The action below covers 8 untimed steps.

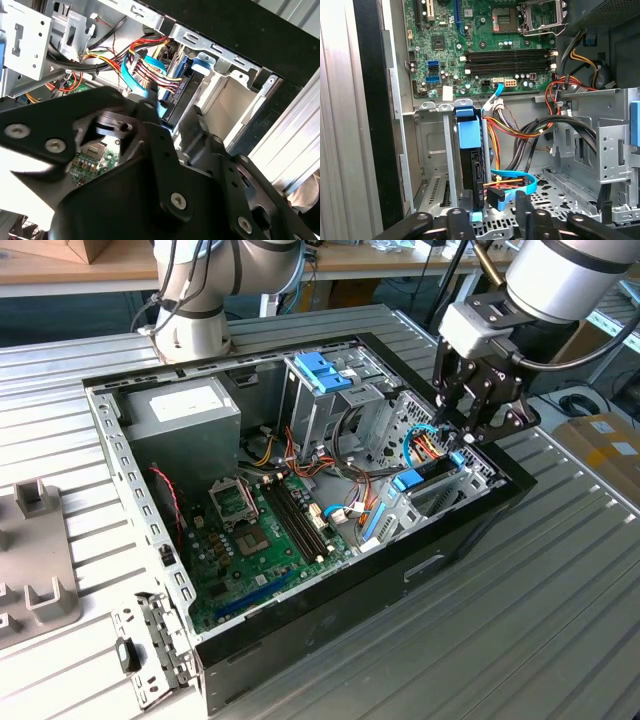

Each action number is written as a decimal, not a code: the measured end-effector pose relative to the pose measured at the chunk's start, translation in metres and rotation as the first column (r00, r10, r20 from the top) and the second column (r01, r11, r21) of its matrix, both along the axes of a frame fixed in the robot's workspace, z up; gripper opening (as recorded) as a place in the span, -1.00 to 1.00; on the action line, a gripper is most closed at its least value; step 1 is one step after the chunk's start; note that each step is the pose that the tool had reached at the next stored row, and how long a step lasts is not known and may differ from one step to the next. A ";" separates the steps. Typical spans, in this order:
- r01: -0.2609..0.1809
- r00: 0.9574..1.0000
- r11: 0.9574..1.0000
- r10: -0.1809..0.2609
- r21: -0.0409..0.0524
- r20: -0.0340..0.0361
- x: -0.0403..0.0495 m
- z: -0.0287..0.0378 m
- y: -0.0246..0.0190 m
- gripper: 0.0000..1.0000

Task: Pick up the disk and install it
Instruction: 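Insert the second disk wire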

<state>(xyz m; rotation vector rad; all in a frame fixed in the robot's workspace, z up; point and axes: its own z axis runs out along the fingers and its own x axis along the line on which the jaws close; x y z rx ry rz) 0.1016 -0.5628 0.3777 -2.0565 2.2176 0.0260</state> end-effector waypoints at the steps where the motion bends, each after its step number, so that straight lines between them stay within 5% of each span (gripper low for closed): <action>1: 0.000 1.000 1.000 0.000 0.000 0.000 0.0000 0.0000 0.0000 -0.20; 4: 0.000 1.000 1.000 0.000 0.000 0.000 -0.0001 0.0000 0.0000 -0.45; 5: 0.000 1.000 1.000 0.000 0.000 0.000 -0.0001 0.0000 0.0000 -0.67; 8: 0.000 1.000 1.000 0.000 0.000 0.000 -0.0002 0.0000 0.0000 -0.67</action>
